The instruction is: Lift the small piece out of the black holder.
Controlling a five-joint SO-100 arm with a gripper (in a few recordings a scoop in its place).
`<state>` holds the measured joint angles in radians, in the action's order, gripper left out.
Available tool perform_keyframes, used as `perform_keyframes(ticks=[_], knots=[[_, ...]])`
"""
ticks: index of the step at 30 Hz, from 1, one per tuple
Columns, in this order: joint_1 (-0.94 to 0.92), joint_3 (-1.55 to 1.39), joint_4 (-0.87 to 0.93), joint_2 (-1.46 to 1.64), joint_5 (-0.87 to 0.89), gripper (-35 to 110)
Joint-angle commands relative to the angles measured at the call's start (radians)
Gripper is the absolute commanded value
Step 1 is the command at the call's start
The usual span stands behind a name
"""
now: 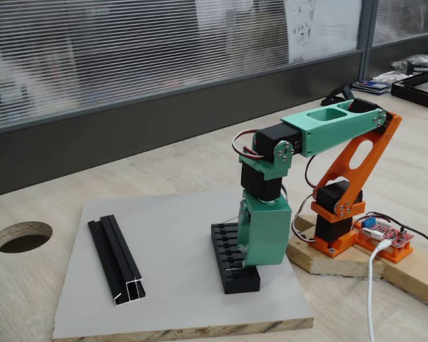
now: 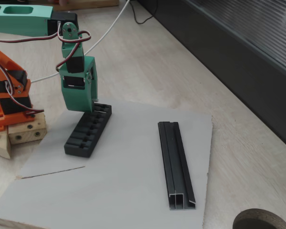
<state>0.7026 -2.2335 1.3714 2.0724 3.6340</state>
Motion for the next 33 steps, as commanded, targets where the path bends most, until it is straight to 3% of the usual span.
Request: perform_keyframes(ticks=[1,9,21,33], knots=[[0.002,-0.006,0.006,0.008,0.011,33],[-0.005,-0.008,0.02,0.008,0.011,13],[-0.041,-0.008,0.018,0.008,0.021,2],[-0.041,-0.002,0.02,0.011,0.012,2]])
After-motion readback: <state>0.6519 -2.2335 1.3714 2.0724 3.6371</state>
